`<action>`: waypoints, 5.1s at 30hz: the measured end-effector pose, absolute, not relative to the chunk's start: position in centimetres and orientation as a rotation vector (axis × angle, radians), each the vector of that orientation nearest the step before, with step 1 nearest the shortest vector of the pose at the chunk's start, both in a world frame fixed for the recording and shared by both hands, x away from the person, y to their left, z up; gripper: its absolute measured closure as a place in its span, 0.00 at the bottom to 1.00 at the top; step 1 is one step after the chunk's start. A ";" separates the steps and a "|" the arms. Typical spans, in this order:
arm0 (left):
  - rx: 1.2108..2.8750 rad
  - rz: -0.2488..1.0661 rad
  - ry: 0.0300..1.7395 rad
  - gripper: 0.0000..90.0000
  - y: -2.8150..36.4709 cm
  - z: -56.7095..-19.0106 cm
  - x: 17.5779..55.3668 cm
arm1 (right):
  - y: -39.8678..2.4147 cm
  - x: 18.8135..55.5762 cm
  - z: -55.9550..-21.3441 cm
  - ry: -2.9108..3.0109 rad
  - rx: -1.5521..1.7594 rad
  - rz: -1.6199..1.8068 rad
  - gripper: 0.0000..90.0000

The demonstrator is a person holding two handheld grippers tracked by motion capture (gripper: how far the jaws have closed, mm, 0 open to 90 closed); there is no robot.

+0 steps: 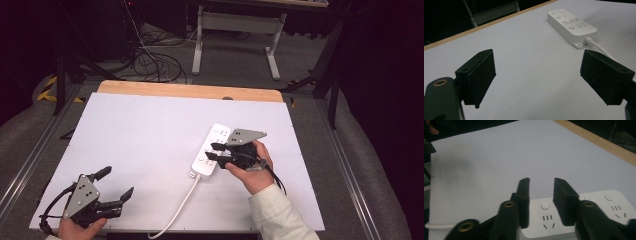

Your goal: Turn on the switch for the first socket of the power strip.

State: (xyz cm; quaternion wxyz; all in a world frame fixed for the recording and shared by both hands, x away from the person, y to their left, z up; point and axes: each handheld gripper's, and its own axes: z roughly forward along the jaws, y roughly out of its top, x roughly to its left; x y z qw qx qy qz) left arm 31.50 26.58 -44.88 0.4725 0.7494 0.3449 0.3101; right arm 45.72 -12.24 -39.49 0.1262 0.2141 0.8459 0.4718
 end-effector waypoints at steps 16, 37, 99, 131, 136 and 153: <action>1.840 0.765 0.842 0.15 26.6 -44.9 31.6 | -10.9 47.6 -41.2 2.555 0.676 1.275 1.00; 1.845 0.764 0.842 0.15 26.6 -44.9 31.6 | -9.0 49.6 -44.3 2.630 0.735 1.171 1.00; 1.842 0.755 0.844 0.15 26.5 -45.0 31.5 | -7.6 49.7 -45.6 2.639 0.765 1.071 1.00; 1.842 0.755 0.846 0.15 26.6 -45.0 31.6 | -7.8 47.9 -41.5 2.473 0.644 1.267 1.00; 1.845 0.758 0.843 0.15 26.6 -44.9 31.6 | -8.3 47.5 -40.5 2.437 0.624 1.329 1.00; 1.845 0.758 0.843 0.15 26.6 -44.9 31.6 | -8.4 46.8 -39.1 2.412 0.577 1.380 0.83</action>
